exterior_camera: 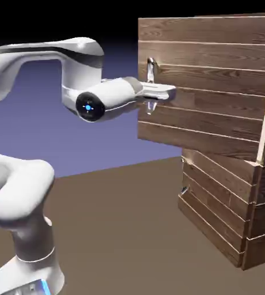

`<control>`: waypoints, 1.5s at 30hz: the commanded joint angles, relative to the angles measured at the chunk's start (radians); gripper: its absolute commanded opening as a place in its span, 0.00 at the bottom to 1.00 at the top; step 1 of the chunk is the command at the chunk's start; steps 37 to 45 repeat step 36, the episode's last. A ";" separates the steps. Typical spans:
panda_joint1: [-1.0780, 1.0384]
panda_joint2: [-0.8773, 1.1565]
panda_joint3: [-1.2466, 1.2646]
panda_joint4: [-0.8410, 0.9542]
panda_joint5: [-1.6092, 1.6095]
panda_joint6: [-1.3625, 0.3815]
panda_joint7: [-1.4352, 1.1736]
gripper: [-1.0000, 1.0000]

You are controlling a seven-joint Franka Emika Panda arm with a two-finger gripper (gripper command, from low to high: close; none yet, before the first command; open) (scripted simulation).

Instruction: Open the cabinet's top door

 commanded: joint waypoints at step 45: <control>0.293 1.023 -1.060 0.886 -0.612 -1.474 -0.378 0.00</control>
